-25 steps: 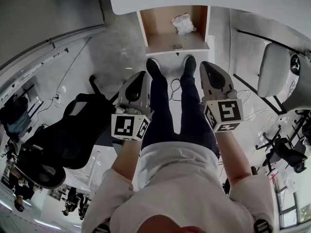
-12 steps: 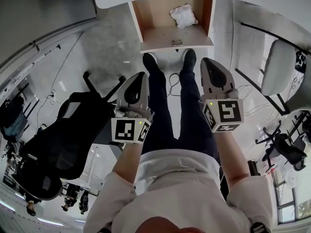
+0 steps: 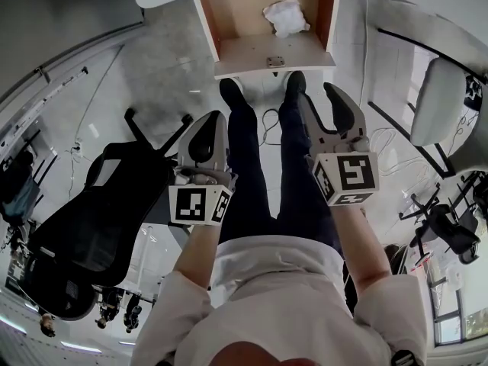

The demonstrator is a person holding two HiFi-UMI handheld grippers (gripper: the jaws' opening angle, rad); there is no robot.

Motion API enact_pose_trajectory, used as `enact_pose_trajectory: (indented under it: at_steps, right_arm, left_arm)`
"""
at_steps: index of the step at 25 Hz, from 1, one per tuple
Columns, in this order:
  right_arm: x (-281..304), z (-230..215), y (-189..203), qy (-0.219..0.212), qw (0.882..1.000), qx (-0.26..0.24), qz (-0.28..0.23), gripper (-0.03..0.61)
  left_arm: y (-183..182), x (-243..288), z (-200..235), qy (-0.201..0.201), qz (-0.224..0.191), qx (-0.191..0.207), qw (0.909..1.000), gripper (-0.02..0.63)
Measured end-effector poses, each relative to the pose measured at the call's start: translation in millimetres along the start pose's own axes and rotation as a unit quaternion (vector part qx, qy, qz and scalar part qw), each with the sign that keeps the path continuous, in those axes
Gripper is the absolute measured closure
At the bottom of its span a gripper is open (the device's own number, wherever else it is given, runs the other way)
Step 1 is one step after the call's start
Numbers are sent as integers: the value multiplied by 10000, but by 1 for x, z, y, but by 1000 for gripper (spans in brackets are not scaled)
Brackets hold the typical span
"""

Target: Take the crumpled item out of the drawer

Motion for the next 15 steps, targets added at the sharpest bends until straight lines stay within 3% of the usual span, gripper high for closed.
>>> enact_pose_trajectory:
  at_steps: [1, 15]
  right_arm:
    - [1, -1, 1, 8, 10000, 77, 47, 318]
    - [47, -24, -1, 216, 9986, -45, 488, 331]
  left_arm:
    - [0, 0, 0, 4, 4, -1, 10000, 604]
    - [4, 1, 5, -57, 40, -29, 10000, 604]
Point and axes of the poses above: the fingertips, and each gripper's own axes: x forward along the fingers, z to its left, y out of its underside, the point moved 7 cm from there along -x, backward along the fingers, and after that the axes turned 14 degrees about -y, right-handed, at the moved point
